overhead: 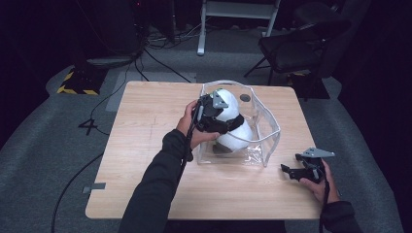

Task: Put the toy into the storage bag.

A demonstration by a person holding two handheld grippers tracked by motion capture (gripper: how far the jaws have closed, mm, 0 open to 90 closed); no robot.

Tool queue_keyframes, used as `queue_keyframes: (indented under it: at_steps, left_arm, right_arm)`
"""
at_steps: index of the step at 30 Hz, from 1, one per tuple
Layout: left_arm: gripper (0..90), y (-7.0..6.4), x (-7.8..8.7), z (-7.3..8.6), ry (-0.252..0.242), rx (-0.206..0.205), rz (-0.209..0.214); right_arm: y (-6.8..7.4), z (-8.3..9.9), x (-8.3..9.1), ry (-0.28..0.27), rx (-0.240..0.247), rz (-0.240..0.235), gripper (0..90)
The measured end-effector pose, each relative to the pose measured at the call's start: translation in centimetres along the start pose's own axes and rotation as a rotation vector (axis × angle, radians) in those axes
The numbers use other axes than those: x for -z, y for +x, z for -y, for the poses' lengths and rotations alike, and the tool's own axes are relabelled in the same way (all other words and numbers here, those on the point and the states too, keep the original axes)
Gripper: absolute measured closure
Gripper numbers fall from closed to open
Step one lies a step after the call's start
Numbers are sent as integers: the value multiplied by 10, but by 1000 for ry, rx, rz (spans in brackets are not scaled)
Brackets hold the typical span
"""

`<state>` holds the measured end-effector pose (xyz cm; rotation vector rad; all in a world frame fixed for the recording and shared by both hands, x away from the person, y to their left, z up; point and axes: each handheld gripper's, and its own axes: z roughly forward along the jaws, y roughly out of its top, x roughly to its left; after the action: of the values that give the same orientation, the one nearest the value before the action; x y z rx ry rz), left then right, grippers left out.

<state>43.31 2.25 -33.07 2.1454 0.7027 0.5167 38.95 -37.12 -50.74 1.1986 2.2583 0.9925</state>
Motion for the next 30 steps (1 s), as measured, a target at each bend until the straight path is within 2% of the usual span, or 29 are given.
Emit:
queue_keyframes:
  at_steps: [6, 7, 13, 19, 23, 25, 30]
  left_arm:
    - [282, 1, 2, -1, -8, -4, -20]
    - [277, 2, 3, -1, -16, 4, -15]
    - [217, 7, 7, 0, -29, 24, -54]
    - [175, 13, 12, -1, -68, 44, -80]
    - [165, 19, 14, 2, -79, 61, -102]
    - [163, 23, 17, 3, -93, 71, -99]
    - [161, 30, 24, 8, -99, 87, -144]
  right_arm:
    - [0, 0, 0, 0, 0, 0, 157]
    - [0, 0, 0, 0, 0, 0, 157]
    - [0, 0, 0, 0, 0, 0, 156]
    - [0, 0, 0, 0, 0, 0, 156]
    - [0, 0, 0, 0, 0, 0, 157]
    - [0, 0, 0, 0, 0, 0, 157]
    - [0, 0, 0, 0, 0, 0, 156]
